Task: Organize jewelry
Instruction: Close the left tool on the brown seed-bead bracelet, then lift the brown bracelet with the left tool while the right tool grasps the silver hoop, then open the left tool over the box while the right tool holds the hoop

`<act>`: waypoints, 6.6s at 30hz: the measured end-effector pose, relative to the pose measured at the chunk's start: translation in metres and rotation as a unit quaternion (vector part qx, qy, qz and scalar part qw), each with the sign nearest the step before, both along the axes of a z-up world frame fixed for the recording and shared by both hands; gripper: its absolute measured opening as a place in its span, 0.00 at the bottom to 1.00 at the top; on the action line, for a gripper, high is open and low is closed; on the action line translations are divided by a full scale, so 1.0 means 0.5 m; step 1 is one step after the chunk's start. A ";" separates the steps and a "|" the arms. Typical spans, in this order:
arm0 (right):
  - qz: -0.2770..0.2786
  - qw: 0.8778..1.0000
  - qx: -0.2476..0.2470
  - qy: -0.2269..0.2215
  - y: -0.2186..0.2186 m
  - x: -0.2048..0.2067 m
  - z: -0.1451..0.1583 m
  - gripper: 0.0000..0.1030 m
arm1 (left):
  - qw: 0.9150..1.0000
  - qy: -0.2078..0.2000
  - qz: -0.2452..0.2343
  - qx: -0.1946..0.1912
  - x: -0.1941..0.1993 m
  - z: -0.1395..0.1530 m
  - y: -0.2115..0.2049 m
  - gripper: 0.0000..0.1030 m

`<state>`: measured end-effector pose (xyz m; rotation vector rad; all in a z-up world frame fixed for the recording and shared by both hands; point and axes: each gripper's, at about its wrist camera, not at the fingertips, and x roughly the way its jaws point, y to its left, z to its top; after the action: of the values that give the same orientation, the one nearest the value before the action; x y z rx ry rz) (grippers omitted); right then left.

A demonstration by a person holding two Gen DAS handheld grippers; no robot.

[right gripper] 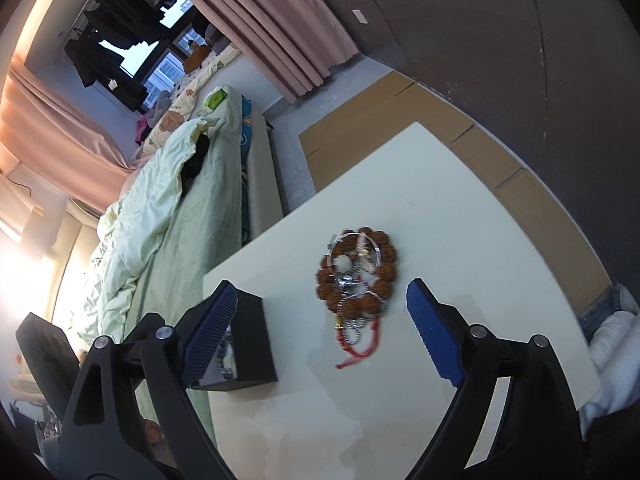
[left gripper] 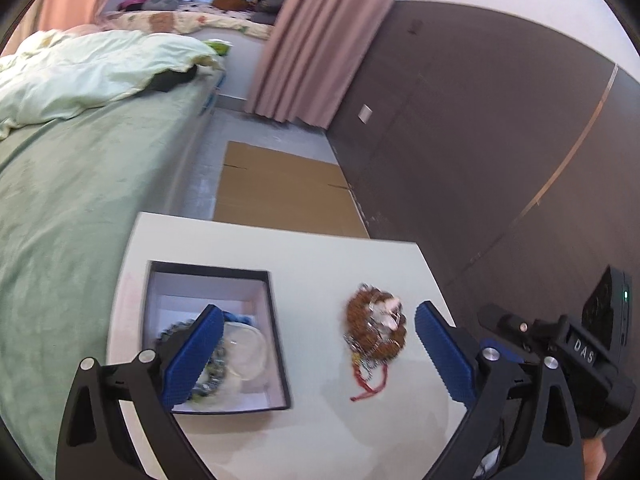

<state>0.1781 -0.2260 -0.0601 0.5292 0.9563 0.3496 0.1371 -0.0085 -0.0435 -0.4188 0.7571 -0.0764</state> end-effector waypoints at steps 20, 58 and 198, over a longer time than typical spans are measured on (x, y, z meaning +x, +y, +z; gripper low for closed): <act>-0.012 0.997 0.030 0.072 -0.052 0.049 -0.060 0.52 | 0.993 0.078 -0.063 -0.064 0.114 -0.118 -0.101 0.44; 0.001 0.995 0.023 0.101 -0.031 0.139 -0.096 0.52 | 0.987 0.068 -0.088 -0.114 0.153 -0.103 -0.080 0.16; 0.142 0.984 0.104 0.022 0.224 0.011 -0.024 0.49 | 0.984 -0.066 0.142 -0.088 -0.070 0.048 0.224 0.69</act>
<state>0.1836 -0.1139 -0.0723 0.5939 1.0456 0.7025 0.1019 0.1035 -0.0193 -0.6793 0.5559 0.0968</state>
